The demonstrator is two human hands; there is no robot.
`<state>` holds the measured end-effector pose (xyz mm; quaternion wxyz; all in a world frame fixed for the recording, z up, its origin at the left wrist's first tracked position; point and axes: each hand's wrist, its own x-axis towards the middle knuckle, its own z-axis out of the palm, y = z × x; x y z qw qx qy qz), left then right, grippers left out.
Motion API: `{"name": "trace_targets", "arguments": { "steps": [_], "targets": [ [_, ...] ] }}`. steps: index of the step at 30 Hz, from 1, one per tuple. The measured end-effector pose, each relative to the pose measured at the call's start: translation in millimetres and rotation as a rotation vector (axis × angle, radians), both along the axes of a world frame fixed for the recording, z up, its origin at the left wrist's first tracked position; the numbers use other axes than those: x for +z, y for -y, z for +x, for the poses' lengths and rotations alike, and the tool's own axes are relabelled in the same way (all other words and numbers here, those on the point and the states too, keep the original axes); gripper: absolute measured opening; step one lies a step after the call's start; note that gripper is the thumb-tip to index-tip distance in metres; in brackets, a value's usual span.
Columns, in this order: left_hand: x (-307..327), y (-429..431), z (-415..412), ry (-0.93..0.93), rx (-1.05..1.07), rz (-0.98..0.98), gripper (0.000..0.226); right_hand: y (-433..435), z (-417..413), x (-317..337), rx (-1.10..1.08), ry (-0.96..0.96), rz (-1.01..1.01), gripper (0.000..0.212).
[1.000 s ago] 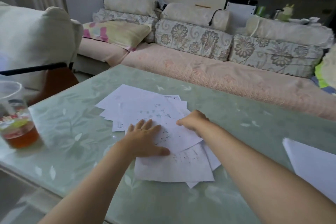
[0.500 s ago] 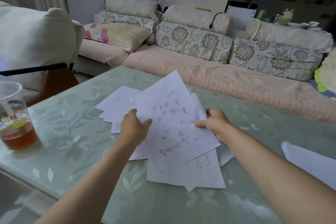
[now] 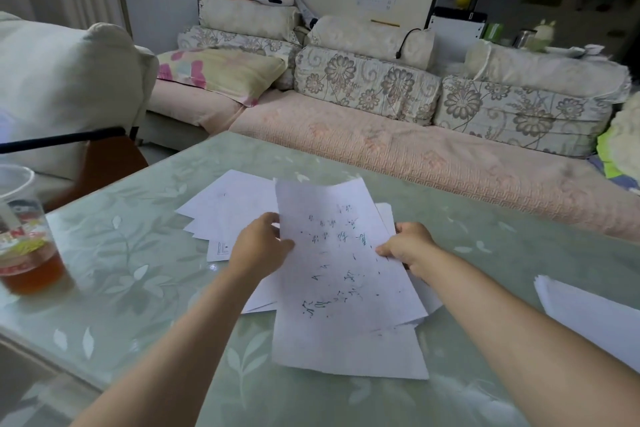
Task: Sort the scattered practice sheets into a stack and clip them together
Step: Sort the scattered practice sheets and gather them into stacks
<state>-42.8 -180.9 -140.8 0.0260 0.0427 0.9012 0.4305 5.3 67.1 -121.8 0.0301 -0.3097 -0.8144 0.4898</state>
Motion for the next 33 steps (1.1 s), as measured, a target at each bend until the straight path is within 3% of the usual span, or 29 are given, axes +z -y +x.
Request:
{"name": "trace_targets", "arguments": {
  "steps": [2, 4, 5, 6, 7, 9, 12, 14, 16, 18, 22, 26, 30, 33],
  "targets": [
    [-3, 15, -4, -0.126, 0.043, -0.449, 0.052, 10, -8, -3, 0.004, -0.004, 0.134, 0.023],
    [-5, 28, -8, -0.091, 0.123, -0.567, 0.054, 22, -19, -5, 0.002, 0.029, 0.2, 0.014],
    [-5, 32, -9, -0.045, 0.147, -0.548, 0.054, 29, -24, -5, 0.01, 0.087, 0.249, 0.013],
    [-5, 34, -11, -0.005, 0.16, -0.491, 0.055, 36, -27, -2, 0.043, 0.197, 0.351, 0.024],
    [-4, 34, -12, 0.035, 0.181, -0.394, 0.058, 42, -29, 1, 0.081, 0.317, 0.461, 0.037],
    [0, 33, -16, 0.11, 0.245, -0.148, 0.057, 50, -33, 7, 0.118, 0.386, 0.561, 0.054],
    [0, 32, -23, 0.206, 0.275, 0.154, 0.033, 45, -44, 4, 0.133, 0.397, 0.448, 0.08],
    [-2, 31, -24, 0.291, 0.264, 0.412, 0.026, 43, -48, 2, 0.158, 0.387, 0.376, 0.086],
    [-3, 29, -23, 0.382, 0.245, 0.537, 0.022, 43, -48, -1, 0.183, 0.368, 0.334, 0.093],
    [-4, 26, -20, 0.416, 0.212, 0.543, 0.025, 41, -47, -7, 0.193, 0.338, 0.337, 0.093],
    [-8, 25, -21, 0.314, 0.194, 0.417, 0.026, 37, -40, -16, 0.239, 0.21, 0.357, 0.066],
    [-3, 39, -25, 0.153, 0.246, 0.17, 0.019, 27, -28, -15, 0.203, 0.15, 0.409, 0.074],
    [-2, 54, -19, 0.137, 0.262, 0.242, 0.024, 26, -18, -10, 0.222, 0.243, 0.496, 0.073],
    [-10, 50, -5, 0.235, 0.194, 0.356, 0.029, 30, -17, -10, 0.217, 0.229, 0.374, 0.083]
  ]
}}
